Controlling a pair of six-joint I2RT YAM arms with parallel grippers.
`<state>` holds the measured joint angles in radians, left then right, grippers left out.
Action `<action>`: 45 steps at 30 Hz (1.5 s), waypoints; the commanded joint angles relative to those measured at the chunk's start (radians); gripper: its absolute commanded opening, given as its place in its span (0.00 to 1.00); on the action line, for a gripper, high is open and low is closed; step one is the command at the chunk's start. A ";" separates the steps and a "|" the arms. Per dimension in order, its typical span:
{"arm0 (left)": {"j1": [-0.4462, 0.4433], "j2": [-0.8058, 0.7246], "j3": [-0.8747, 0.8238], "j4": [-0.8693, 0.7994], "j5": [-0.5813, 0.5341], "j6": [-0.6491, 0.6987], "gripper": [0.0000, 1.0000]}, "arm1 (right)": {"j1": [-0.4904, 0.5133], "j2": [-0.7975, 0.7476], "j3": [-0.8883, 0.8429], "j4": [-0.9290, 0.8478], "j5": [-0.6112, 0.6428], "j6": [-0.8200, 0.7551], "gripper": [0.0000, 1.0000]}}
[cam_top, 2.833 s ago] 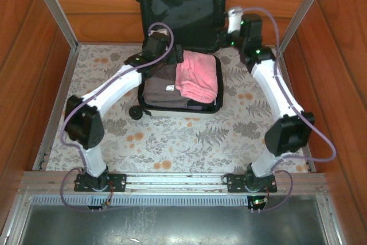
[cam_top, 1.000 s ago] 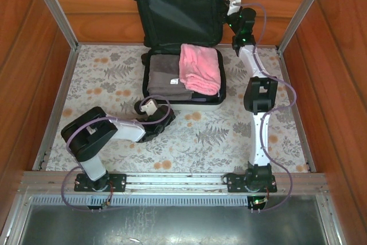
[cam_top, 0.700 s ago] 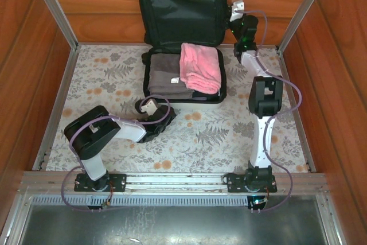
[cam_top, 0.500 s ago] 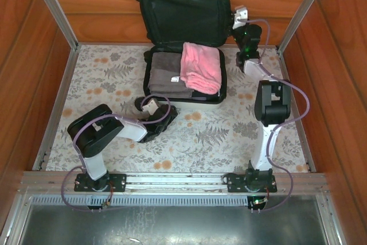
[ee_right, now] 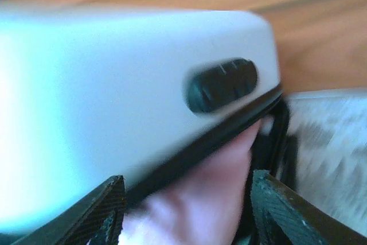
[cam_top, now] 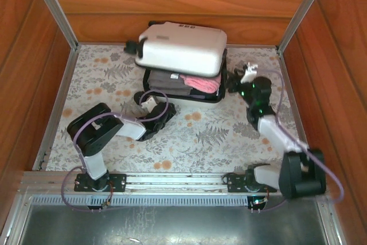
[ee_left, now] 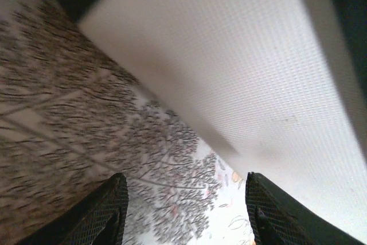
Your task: Pack the luggage
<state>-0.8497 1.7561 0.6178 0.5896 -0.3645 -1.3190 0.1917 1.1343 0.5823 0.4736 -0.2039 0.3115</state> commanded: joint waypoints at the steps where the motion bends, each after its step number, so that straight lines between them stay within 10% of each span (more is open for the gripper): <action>1: -0.040 -0.133 -0.074 -0.033 -0.049 0.148 0.60 | 0.037 -0.240 -0.082 -0.317 -0.029 0.178 0.64; 8: -0.164 -0.443 -0.108 -0.172 -0.208 0.574 0.61 | 0.047 -0.613 -0.042 -0.739 0.170 0.260 0.56; 14: -0.023 -0.643 0.040 -0.427 -0.293 0.922 0.70 | 0.063 -0.264 0.152 -0.777 0.012 0.226 0.36; 20: 0.419 -0.528 0.391 -0.925 -0.122 0.877 0.72 | 0.114 -0.061 0.229 -0.785 0.094 0.207 0.37; 25: 0.624 -0.350 0.539 -0.970 0.070 0.886 0.71 | 0.115 -0.075 0.196 -0.788 0.293 0.251 0.43; 34: 0.675 0.182 0.975 -1.131 0.520 0.879 0.52 | -0.084 0.094 0.176 -0.713 0.238 0.335 0.37; 45: 0.643 0.112 0.836 -1.110 0.575 0.843 0.35 | -0.166 0.495 0.379 -0.593 -0.159 0.178 0.26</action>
<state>-0.1890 1.9335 1.5108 -0.4576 0.1436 -0.4706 0.0257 1.5654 0.8799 -0.1551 -0.1883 0.5674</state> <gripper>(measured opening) 0.352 0.260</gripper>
